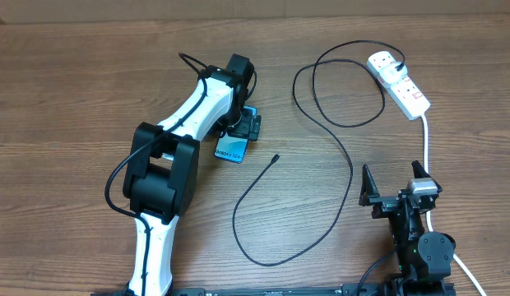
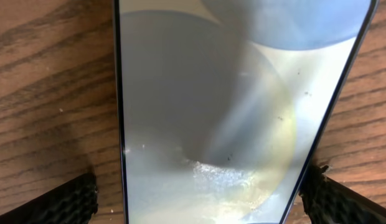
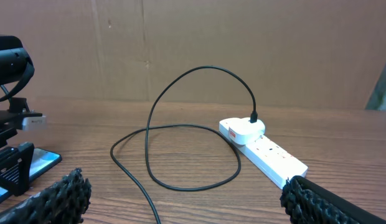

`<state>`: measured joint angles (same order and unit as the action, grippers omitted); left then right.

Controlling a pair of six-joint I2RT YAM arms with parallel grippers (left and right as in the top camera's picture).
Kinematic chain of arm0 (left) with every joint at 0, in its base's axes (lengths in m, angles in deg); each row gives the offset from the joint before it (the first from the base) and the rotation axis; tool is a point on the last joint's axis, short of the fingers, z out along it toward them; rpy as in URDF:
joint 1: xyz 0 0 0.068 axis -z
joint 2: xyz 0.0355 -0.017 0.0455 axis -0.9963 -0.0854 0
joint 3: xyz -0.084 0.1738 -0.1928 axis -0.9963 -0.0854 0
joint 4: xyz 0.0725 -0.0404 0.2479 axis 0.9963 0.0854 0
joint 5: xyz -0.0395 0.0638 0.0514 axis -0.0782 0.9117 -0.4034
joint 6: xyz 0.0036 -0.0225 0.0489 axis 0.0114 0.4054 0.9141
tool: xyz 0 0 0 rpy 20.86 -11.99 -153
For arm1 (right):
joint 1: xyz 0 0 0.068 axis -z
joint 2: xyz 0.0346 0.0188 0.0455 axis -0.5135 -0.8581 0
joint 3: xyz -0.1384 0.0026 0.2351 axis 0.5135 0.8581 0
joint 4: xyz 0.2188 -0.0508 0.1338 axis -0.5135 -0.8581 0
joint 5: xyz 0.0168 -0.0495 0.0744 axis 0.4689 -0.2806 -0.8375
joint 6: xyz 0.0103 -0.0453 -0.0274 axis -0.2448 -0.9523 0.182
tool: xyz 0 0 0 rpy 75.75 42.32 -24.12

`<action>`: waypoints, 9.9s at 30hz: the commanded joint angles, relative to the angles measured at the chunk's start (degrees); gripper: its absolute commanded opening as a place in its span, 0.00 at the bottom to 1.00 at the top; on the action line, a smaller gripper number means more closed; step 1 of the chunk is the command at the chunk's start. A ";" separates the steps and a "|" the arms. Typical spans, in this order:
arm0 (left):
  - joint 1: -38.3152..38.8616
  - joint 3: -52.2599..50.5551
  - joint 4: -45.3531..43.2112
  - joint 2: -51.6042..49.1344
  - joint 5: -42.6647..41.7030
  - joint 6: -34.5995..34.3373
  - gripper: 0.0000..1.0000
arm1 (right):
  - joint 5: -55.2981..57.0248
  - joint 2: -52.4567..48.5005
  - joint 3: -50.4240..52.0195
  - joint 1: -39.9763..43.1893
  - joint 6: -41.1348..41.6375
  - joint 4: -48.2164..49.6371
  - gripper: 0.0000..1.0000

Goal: Plug charger to phone and switch on socket

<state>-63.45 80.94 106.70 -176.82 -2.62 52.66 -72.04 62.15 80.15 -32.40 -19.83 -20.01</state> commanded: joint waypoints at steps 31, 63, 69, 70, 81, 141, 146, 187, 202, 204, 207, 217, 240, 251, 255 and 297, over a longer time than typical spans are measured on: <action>0.70 -3.52 0.61 -3.96 -5.42 2.62 0.97 | 0.11 0.63 0.59 0.24 0.31 0.33 1.00; 2.16 -3.52 -0.07 -3.96 -3.04 1.55 0.94 | 0.11 0.63 0.59 0.24 0.31 0.33 1.00; 2.89 -3.52 -0.13 -3.96 -2.75 1.77 0.88 | 0.11 0.63 0.59 0.24 0.31 0.33 1.00; 2.86 -3.52 -0.13 -3.96 -2.75 1.77 0.87 | 0.11 0.63 0.59 0.24 0.31 0.33 1.00; 2.43 -3.52 -0.28 -3.96 -2.34 1.53 0.77 | 0.11 0.63 0.59 0.24 0.31 0.33 1.00; -10.86 16.83 23.28 -3.91 -74.18 6.29 0.69 | 0.11 0.63 0.59 0.24 0.31 0.33 1.00; -12.02 16.83 23.26 -3.91 -82.62 6.27 0.68 | 0.11 0.63 0.59 0.24 0.31 0.33 1.00; -12.09 16.83 23.74 -3.91 -90.60 3.02 0.68 | -67.56 -44.30 -53.90 2.67 30.18 -22.18 0.86; -11.37 16.83 23.71 -3.91 -89.42 2.16 0.65 | 21.07 -70.40 -76.91 -39.60 41.83 -51.87 0.99; -10.97 16.83 23.74 -3.91 -89.44 1.97 0.66 | 27.76 -77.24 -81.70 -42.73 44.83 -53.70 1.00; -10.62 16.83 23.74 -3.91 -89.44 1.03 0.65 | 32.02 -84.87 -86.44 -44.65 46.90 -53.75 1.00; -10.58 16.83 23.74 -3.91 -89.70 -2.54 0.64 | 38.93 -90.12 -88.15 -45.38 52.85 -46.99 0.93; -10.60 16.83 23.74 -3.91 -90.12 -9.90 0.64 | 34.42 -93.74 -88.15 -45.48 46.56 -45.13 0.61; -10.58 16.83 23.71 -3.91 -90.33 -10.34 0.64 | 35.04 -93.85 -88.15 -45.48 43.76 -42.71 0.46; -10.58 16.83 23.74 -3.91 -90.55 -10.32 0.65 | 35.04 -93.85 -88.15 -45.48 43.78 -42.73 0.41; -10.60 16.83 23.71 -3.91 -90.53 -10.32 0.65 | 37.86 -96.32 -88.15 -45.48 43.56 -40.76 0.13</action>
<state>-74.27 96.04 130.44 -180.45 -89.96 42.74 -34.69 -33.94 -6.16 -77.49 23.91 -61.25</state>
